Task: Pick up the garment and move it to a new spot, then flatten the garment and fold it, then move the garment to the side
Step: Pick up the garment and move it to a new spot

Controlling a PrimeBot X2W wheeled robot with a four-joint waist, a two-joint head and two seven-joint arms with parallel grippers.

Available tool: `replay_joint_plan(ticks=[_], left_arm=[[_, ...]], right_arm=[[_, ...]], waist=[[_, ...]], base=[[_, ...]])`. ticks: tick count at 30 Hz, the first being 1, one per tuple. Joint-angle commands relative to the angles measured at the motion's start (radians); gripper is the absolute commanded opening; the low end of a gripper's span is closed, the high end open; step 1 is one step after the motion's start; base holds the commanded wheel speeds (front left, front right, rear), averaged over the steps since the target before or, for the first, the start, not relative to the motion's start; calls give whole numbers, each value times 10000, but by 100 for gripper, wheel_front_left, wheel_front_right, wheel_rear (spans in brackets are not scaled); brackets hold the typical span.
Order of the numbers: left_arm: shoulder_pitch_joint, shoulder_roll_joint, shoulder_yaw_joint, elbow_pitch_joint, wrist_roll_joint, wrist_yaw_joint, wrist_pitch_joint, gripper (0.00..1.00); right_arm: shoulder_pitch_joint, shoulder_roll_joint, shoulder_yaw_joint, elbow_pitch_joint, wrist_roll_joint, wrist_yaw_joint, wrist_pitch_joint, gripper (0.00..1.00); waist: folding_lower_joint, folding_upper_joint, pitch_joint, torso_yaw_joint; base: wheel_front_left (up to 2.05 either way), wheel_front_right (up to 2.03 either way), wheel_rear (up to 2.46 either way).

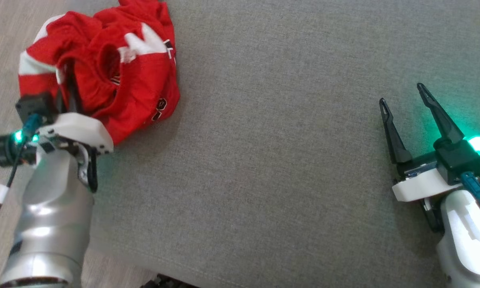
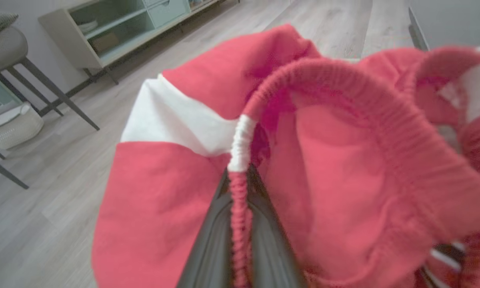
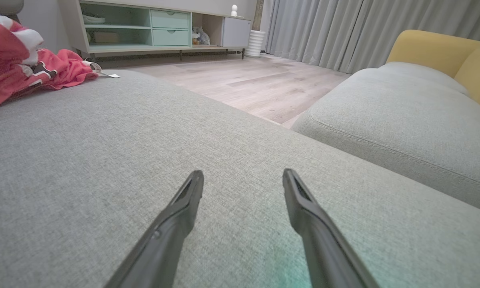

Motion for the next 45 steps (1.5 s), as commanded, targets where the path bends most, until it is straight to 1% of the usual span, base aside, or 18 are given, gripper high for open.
replay_joint_plan(ticks=[1, 4, 7, 12, 17, 21, 24, 27, 30, 32, 33, 34, 35, 39, 42, 43, 44, 45], left_arm=[[-358, 674, 174, -325, 147, 75, -187, 0], [-584, 845, 49, -738, 337, 195, -338, 0], [-770, 1073, -114, -1533, 559, 222, -381, 0], [-957, 1454, -560, -3254, 936, -93, -381, 0], [-1294, 1630, -1093, -5149, 1091, -660, 421, 0], [-1438, 1639, -1494, -6497, 899, -1036, 1460, 0], [-1509, 1494, -1740, -7265, 515, -1193, 2189, 0], [-1553, 1310, -1948, -7785, 227, -1249, 2639, 0], [-1454, 785, -2105, -7954, -430, -1292, 2880, 0], [-1338, 456, -2300, -7888, -724, -1313, 2850, 0], [-1237, 286, -2409, -7776, -841, -1320, 2800, 0], [-1237, 286, -2409, -7776, -841, -1320, 2800, 0], [-1121, 125, -2502, -7649, -937, -1324, 2694, 0], [-512, -447, -3035, -6560, -1343, -1353, 1762, 0], [54, -709, -3732, -5366, -1632, -1377, 891, 0], [216, -762, -3994, -4918, -1685, -1382, 585, 47], [339, -796, -4285, -4464, -1648, -1385, 310, 99], [430, -819, -4496, -4023, -1576, -1386, 77, 100]], right_arm=[[21, -25, 208, 60, -88, -7, -5, 100], [-55, 179, 239, 92, 38, -7, -5, 100], [-87, 486, 246, 157, 200, -7, -5, 100], [-63, 1095, 302, 226, 472, -7, -5, 100], [225, 1567, 263, 124, 770, -7, -5, 100], [510, 1711, 271, 4, 1084, -7, -5, 100], [679, 1726, 363, -166, 1591, -7, -5, 100], [727, 1729, 444, -345, 1952, -7, -5, 100], [672, 1730, 536, -474, 2175, -7, -5, 100], [583, 1730, 602, -550, 2284, -7, -5, 100], [529, 1731, 627, -582, 2337, -7, -5, 100], [529, 1731, 627, -582, 2337, -7, -5, 100], [466, 1731, 685, -601, 2389, -7, -5, 100], [313, 1731, 785, -649, 2595, -7, -5, 100], [290, 1731, 803, -610, 2667, -7, -5, 100], [263, 1731, 822, -572, 2675, -7, -5, 100], [237, 1732, 850, -528, 2677, -7, -5, 100], [212, 1732, 884, -483, 2673, -7, -5, 100]], waist=[[-1, 0, -84, -1], [-1, 0, -398, -94], [-1, 0, -924, -313], [-1, 0, -2048, -1107], [-1, 0, -3101, -2295], [-1, 0, -3707, -3516], [-1, 0, -3920, -4395], [-1, 0, -3918, -5245], [-1, 0, -3730, -5958], [-1, 0, -3510, -6326], [-1, 0, -3391, -6475], [-1, 0, -3391, -6475], [-1, 0, -3248, -6642], [-1, 0, -2754, -7035], [-1, 0, -2369, -7092], [-1, 0, -2244, -7073], [-1, 0, -2131, -7032], [-1, 0, -2035, -6978]], base=[[0, 0, 0], [0, 0, 0], [0, 0, 0], [0, 0, 0], [0, 0, 0], [0, 0, 0], [0, 0, 0], [0, 0, 0], [0, 0, 0], [0, 0, 0], [0, 0, 0], [0, 0, 0], [0, 0, 0], [0, 0, 0], [0, 0, 0], [0, 0, 0], [0, 0, 0], [0, 0, 0]])
